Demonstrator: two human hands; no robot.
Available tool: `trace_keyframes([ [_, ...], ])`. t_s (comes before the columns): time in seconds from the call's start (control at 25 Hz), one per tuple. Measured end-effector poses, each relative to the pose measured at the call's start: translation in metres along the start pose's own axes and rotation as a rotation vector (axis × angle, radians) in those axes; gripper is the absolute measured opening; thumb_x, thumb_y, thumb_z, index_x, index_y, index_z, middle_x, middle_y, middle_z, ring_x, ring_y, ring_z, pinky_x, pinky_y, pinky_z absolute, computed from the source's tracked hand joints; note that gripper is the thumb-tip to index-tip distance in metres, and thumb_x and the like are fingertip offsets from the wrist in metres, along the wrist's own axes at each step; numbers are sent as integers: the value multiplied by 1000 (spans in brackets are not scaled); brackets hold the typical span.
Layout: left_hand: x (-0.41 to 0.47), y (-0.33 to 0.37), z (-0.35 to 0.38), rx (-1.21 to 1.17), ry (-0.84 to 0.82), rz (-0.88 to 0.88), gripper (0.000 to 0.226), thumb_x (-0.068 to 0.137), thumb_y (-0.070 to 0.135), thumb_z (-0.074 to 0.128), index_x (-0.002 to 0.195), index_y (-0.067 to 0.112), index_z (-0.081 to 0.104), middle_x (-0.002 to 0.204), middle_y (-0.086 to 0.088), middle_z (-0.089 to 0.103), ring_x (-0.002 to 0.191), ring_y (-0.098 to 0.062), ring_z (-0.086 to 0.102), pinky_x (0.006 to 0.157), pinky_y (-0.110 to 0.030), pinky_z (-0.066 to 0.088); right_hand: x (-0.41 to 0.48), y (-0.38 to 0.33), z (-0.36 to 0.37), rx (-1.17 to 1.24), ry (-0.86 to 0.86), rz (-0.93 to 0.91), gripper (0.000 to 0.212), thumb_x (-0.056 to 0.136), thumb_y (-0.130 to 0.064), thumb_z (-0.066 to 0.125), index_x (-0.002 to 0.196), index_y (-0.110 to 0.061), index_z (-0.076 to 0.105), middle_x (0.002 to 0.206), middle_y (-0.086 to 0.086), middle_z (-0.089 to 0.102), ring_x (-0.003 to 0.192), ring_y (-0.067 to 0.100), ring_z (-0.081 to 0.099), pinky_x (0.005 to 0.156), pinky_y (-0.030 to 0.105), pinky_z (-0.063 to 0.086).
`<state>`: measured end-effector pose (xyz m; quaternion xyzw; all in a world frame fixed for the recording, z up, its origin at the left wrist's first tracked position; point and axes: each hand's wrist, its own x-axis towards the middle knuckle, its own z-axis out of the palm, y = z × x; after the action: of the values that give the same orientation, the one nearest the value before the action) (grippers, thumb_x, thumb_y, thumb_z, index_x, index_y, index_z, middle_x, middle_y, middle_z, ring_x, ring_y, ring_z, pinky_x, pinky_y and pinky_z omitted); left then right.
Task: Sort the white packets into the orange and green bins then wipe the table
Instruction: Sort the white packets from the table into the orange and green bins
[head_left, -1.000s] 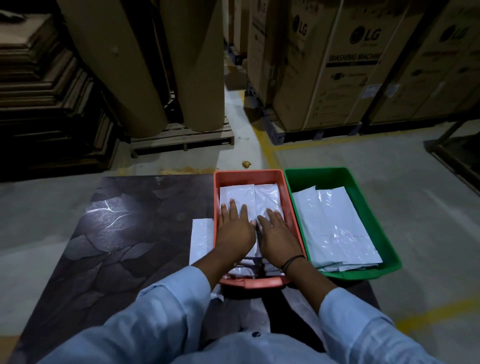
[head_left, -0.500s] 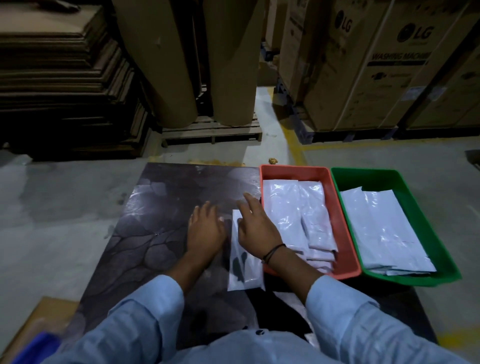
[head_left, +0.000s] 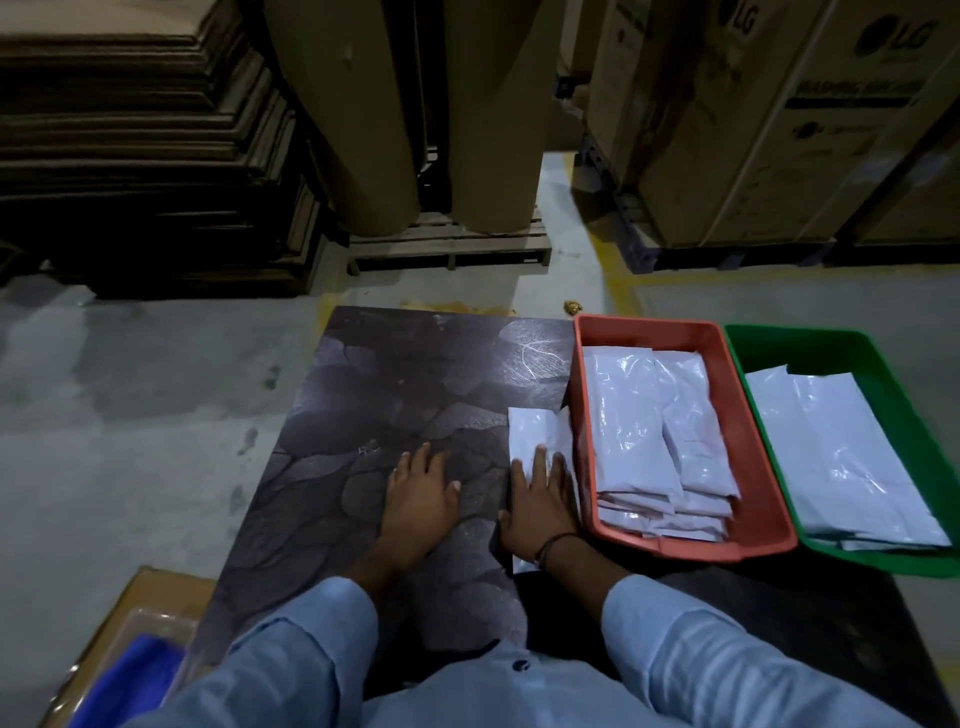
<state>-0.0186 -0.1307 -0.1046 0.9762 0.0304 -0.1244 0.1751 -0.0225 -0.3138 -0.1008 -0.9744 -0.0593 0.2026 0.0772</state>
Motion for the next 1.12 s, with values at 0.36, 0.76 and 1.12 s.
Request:
trace_keyframes([
  [0.36, 10, 13, -8, -95, 106, 113, 57, 95, 19, 49, 150, 21, 38, 159, -7, 35, 138, -30, 41, 113, -48, 37, -8, -5, 4, 9, 31, -83, 82, 93, -49, 49, 158, -25, 6, 164, 17, -13, 148, 46, 0, 118, 56, 16],
  [0.76, 24, 39, -48, -230, 371, 79, 65, 87, 32, 26, 149, 20, 41, 160, -7, 33, 139, -30, 38, 113, -49, 34, 2, -26, -45, 112, 177, -151, 78, 90, -21, 53, 157, -28, 13, 165, 16, -4, 140, 45, 24, 114, 50, 24],
  [1.12, 31, 149, -86, -329, 484, 268, 69, 89, 39, 18, 150, 17, 43, 157, -5, 40, 142, -26, 36, 117, -43, 30, -4, 42, -144, 217, 470, -48, 63, 97, -31, 47, 156, -26, 24, 164, 17, 7, 138, 42, 26, 111, 49, 28],
])
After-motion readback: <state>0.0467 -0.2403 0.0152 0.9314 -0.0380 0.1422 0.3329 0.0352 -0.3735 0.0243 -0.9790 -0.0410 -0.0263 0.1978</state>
